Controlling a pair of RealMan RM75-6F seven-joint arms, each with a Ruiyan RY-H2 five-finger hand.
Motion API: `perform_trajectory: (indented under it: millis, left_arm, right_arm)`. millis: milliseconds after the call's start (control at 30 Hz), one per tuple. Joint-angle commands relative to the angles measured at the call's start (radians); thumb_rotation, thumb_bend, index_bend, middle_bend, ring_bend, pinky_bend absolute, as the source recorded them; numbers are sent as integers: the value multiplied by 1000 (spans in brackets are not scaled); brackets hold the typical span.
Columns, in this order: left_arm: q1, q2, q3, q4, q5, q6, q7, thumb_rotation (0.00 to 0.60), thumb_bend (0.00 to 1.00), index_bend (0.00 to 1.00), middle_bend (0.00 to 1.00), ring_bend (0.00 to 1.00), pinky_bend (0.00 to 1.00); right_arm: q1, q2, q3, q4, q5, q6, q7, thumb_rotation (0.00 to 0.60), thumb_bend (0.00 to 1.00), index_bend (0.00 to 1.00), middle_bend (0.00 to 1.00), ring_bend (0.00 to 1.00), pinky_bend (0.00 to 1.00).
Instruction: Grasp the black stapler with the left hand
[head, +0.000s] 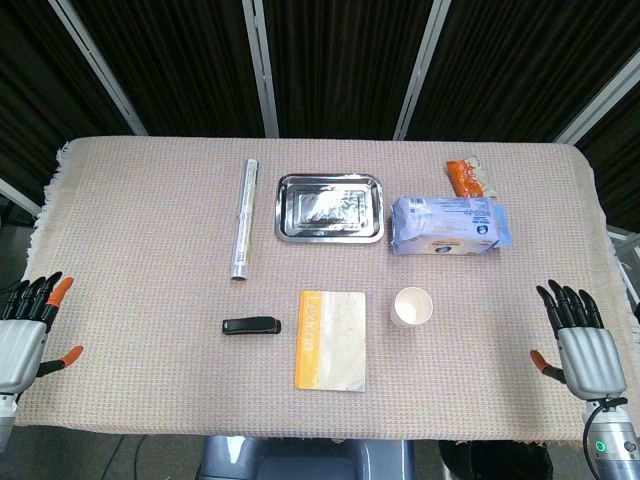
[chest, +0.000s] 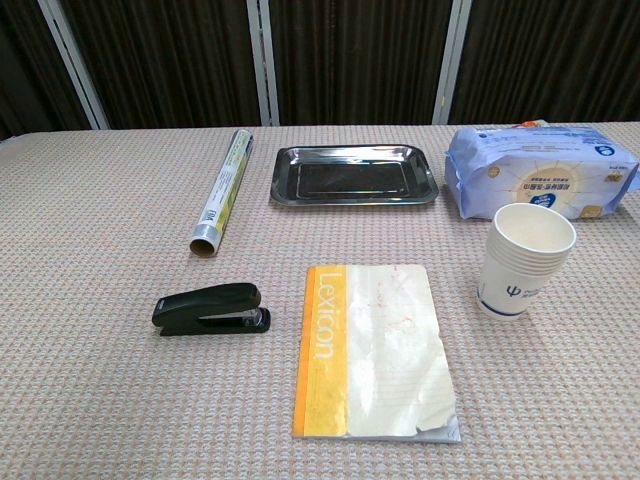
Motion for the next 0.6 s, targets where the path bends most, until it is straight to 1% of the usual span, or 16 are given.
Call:
perform_trajectory:
  millis: [33, 200, 367, 600]
  left_arm:
    - [2, 0, 1, -1, 0, 2, 1, 600, 152, 0, 0, 0, 0]
    - [1, 0, 1, -3, -6, -4, 2, 600, 152, 0, 0, 0, 9]
    - [-11, -10, 7, 0, 8, -24, -15, 600, 155, 0, 0, 0, 81]
    - [-36, -71, 5, 26, 26, -46, 38, 600, 161, 0, 0, 0, 162]
  right_arm:
    - [0, 0, 0, 0, -1, 0, 1, 600, 168, 0, 0, 0, 0]
    - [2, 1, 0, 1, -3, -1, 4, 600, 168, 0, 0, 0, 0]
    - [6, 5, 3, 5, -2, -5, 17, 600, 168, 0, 0, 0, 0]
    - [7, 10, -1, 2, -12, -7, 32, 600, 168, 0, 0, 0, 0]
